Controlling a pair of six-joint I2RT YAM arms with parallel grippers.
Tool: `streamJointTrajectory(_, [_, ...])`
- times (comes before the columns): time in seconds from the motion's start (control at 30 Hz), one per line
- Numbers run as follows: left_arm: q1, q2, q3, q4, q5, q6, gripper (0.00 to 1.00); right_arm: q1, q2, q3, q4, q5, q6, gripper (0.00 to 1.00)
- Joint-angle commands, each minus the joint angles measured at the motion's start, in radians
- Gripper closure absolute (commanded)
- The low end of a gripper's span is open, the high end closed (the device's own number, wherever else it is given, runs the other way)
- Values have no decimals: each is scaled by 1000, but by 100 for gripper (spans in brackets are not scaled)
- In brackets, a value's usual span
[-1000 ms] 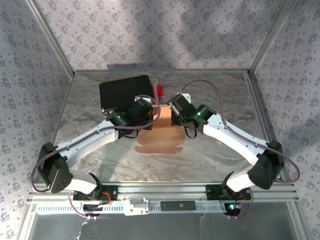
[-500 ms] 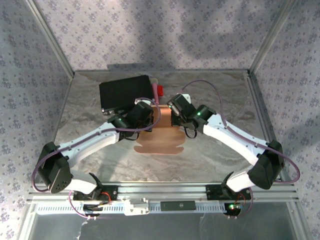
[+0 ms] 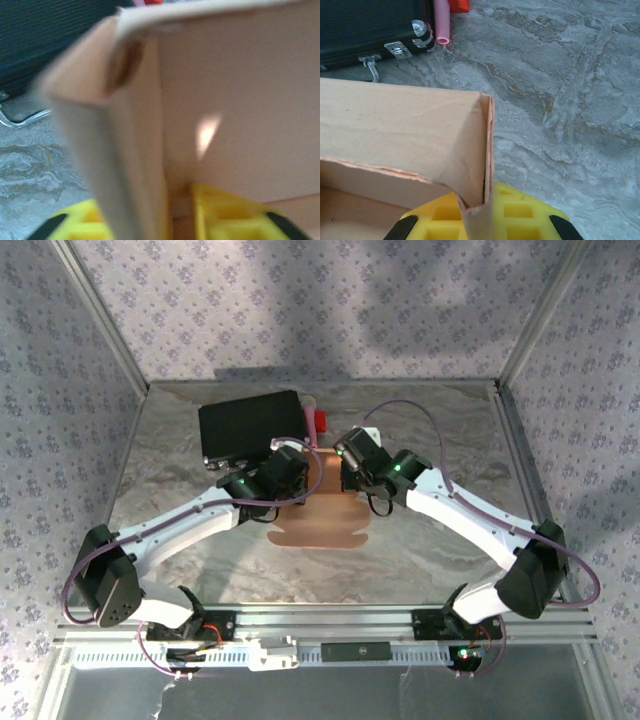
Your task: Fold the paper box
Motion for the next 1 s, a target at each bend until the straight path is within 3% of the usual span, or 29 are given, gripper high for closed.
streamJointTrajectory(0.0, [-13, -68, 14, -4, 0, 13, 58, 12, -9, 24, 37, -24, 9, 100])
streamJointTrajectory(0.43, [53, -139, 48, -23, 58, 74, 50, 13, 2, 31, 35, -30, 3, 100])
streamJointTrajectory(0.67, [70, -144, 44, -11, 58, 94, 50, 11, 8, 36, 28, -27, 2, 100])
streamJointTrajectory(0.97, [67, -93, 58, 12, 3, 113, 67, 19, 19, 43, 34, -35, 0, 100])
